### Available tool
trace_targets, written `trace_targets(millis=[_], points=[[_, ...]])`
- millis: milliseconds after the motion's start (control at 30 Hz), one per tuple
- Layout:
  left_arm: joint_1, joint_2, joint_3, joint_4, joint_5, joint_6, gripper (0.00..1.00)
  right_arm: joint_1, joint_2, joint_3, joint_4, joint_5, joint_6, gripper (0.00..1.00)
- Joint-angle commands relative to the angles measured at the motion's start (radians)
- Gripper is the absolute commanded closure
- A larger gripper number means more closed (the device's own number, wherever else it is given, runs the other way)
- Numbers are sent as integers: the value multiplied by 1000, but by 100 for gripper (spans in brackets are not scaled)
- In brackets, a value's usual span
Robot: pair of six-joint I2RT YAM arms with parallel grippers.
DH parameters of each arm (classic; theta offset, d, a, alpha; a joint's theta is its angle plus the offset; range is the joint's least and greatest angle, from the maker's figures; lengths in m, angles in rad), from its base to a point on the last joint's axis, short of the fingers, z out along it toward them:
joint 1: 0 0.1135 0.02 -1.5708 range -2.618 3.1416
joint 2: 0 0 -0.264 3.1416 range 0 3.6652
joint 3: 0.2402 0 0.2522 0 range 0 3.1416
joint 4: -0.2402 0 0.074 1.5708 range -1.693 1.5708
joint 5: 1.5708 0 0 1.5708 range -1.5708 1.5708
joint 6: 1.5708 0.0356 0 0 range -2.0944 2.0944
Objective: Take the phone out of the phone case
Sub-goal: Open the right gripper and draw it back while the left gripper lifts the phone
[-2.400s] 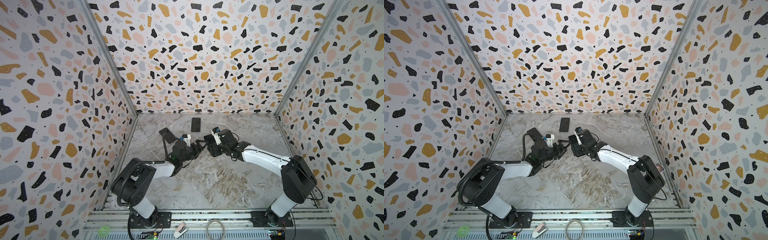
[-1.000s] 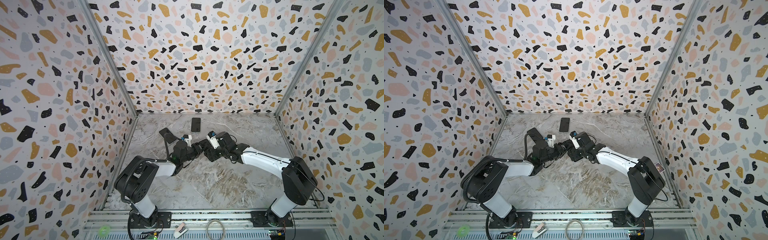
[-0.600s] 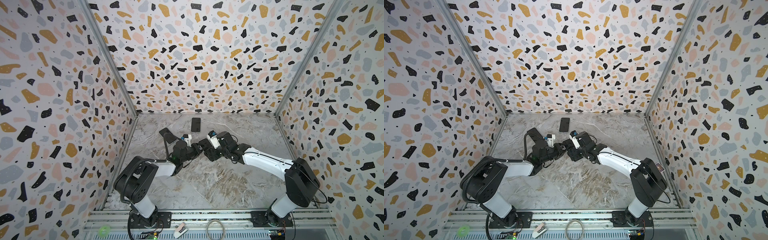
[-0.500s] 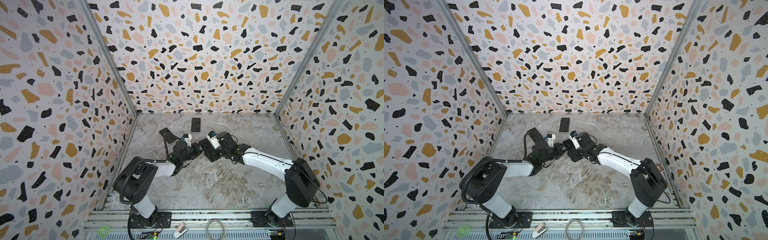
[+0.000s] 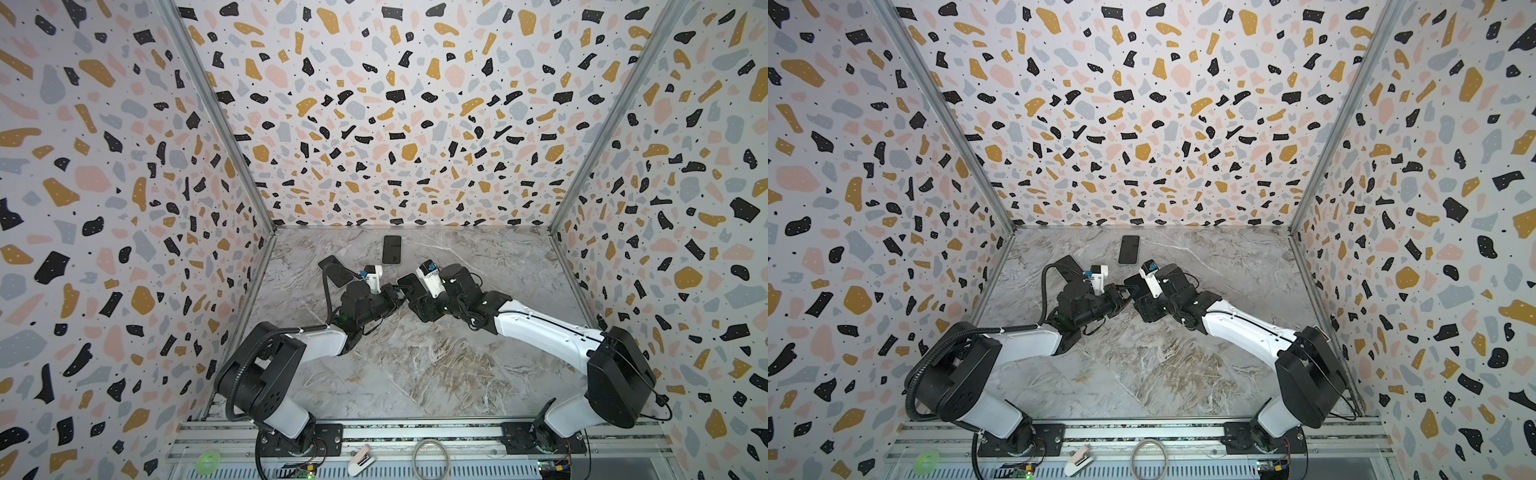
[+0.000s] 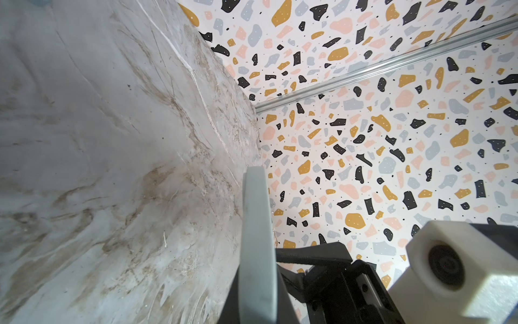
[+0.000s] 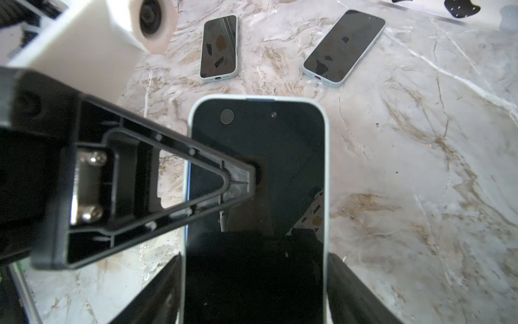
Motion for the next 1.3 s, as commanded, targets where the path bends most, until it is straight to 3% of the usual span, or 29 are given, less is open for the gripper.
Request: trace_targets(millis=[0, 167, 400, 567, 700, 833, 1267], points=[[5, -88, -25, 108, -20, 13, 100, 11, -119, -16, 35, -33, 50, 14], [6, -211, -7, 26, -86, 86, 100, 5, -288, -80, 82, -15, 158, 0], [10, -339, -5, 51, -163, 108, 100, -13, -475, -185, 188, -139, 365, 1], [12, -420, -45, 181, -221, 29, 100, 7, -597, -336, 458, -267, 538, 0], [12, -488, -108, 285, -303, -81, 100, 37, -640, -406, 550, -248, 577, 1], [2, -553, -151, 335, -356, -143, 100, 68, -653, -504, 773, -264, 622, 2], [-110, -682, -210, 300, -491, -198, 100, 157, -504, -502, 1012, -247, 576, 16]])
